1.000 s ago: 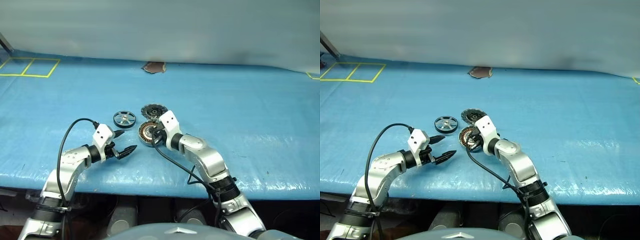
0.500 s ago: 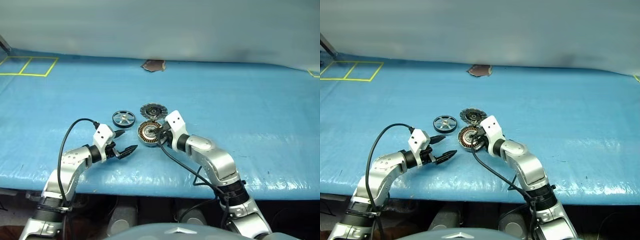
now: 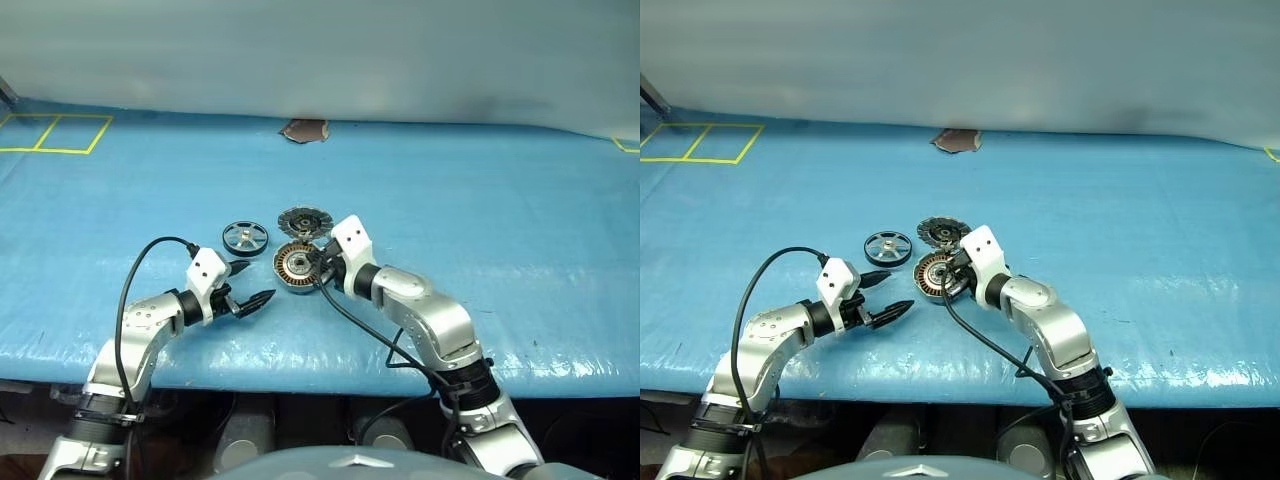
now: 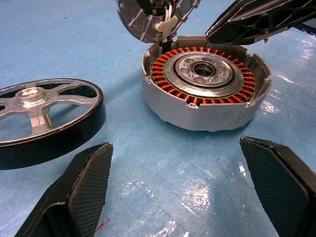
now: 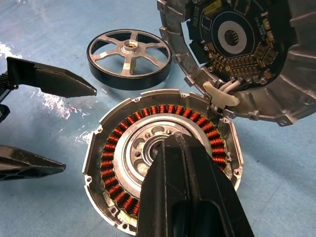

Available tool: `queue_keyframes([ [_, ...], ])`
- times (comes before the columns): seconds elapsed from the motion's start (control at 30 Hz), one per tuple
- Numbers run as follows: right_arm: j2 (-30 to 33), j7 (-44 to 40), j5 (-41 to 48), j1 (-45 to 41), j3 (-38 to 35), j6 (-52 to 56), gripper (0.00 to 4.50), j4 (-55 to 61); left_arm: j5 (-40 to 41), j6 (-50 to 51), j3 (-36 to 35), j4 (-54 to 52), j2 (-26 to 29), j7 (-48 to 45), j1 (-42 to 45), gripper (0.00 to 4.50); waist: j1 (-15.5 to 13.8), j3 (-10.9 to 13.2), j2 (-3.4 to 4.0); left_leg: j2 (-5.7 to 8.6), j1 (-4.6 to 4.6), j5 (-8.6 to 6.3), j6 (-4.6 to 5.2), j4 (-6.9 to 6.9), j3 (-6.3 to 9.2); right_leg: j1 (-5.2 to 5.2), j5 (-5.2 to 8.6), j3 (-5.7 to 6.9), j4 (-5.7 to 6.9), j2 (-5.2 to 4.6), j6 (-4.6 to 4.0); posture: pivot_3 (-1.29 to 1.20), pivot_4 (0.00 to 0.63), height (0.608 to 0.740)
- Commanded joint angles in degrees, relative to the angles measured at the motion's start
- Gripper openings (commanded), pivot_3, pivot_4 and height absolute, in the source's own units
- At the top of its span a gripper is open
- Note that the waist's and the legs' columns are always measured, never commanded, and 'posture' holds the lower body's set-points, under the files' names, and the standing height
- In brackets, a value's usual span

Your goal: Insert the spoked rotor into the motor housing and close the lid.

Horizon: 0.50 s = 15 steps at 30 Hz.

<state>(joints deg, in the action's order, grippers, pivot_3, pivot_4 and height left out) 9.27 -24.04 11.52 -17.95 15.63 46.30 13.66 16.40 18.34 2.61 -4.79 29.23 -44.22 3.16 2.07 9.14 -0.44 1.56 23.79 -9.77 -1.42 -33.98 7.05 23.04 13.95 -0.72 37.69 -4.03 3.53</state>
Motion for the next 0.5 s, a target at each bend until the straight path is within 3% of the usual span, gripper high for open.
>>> queue_keyframes([
  [0.03,2.1,-3.0,0.5,-0.1,0.6,-3.7,0.02,3.2,1.7,3.1,-3.0,-1.0,-0.8,2.7,1.0,4.50,0.0,0.0,-0.02,0.00,0.00,0.00,0.00,0.00,0.00,0.00,0.00,0.00,0.00,0.00,0.00,0.00,0.150,0.740],
  [0.37,5.5,-5.6,2.0,1.8,-0.3,-5.7,0.02,6.2,10.7,12.9,-9.4,-2.6,-4.1,5.5,4.2,4.50,0.0,0.1,-0.09,-0.01,-0.01,0.00,0.00,-0.07,0.01,-0.05,-0.03,0.02,0.02,0.03,0.06,0.00,0.150,0.740],
  [0.5,5.6,-5.3,1.9,2.3,-0.4,-6.1,0.02,5.8,10.3,13.1,-10.2,-2.8,-3.4,6.5,5.1,4.50,0.0,0.1,-0.12,-0.01,-0.02,0.00,0.00,-0.08,0.01,-0.06,-0.13,0.01,0.01,0.04,0.23,0.00,0.150,0.740],
])
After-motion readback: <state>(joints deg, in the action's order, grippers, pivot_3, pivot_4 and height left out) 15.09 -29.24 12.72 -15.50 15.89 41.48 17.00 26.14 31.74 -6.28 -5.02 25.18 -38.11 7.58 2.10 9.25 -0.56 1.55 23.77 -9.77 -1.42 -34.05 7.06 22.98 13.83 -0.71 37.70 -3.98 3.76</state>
